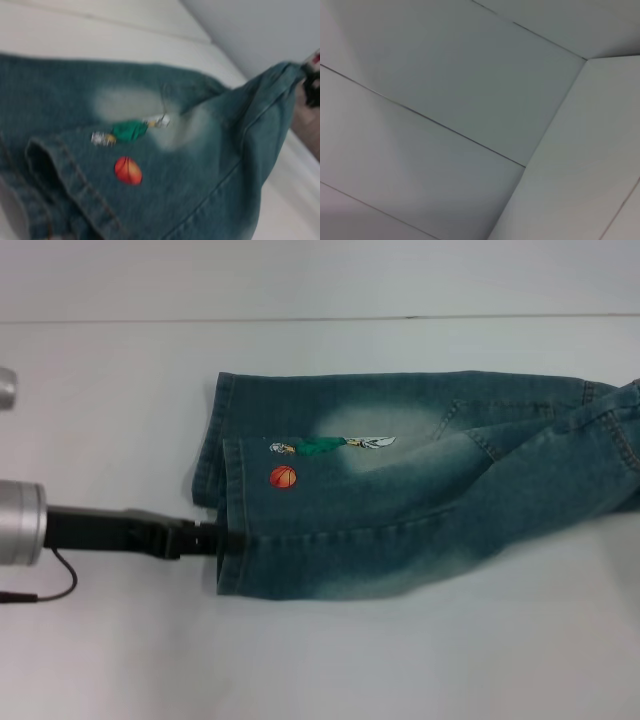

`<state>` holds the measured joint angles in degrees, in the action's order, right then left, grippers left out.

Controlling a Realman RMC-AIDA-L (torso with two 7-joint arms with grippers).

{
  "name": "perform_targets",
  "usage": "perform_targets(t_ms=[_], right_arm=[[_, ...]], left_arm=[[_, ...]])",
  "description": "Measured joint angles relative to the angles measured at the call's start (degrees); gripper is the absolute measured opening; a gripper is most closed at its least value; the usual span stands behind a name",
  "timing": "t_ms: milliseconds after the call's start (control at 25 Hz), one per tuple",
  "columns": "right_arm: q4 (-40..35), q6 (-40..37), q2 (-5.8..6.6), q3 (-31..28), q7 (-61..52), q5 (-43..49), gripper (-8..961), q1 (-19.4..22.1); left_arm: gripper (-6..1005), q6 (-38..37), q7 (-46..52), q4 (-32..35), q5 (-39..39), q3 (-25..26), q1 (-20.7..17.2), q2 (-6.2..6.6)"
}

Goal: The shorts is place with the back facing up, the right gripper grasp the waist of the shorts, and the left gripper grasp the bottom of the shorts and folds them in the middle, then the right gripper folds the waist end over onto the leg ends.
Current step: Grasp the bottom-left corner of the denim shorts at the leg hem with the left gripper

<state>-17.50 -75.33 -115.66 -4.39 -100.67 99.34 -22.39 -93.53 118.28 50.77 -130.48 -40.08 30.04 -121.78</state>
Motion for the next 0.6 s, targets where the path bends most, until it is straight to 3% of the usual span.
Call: perform_targets(t_ms=[200, 440, 600], right_arm=[[0.0, 0.0, 0.0, 0.0, 0.72, 0.1, 100, -0.1], [0.01, 0.12, 0.0, 0.42, 0.77, 0.23, 101, -0.39], [0.01, 0.39, 0.0, 0.74, 0.83, 0.31, 102, -0.63]], left_arm=[[541, 3.88, 0.11, -0.79, -2.15, -3.53, 0.21, -0.62], [748, 9.06, 1.53, -1.32, -5.45, -6.82, 0.75, -1.58], [770, 9.36, 1.58, -1.02, -5.56, -7.07, 0.9, -1.82]])
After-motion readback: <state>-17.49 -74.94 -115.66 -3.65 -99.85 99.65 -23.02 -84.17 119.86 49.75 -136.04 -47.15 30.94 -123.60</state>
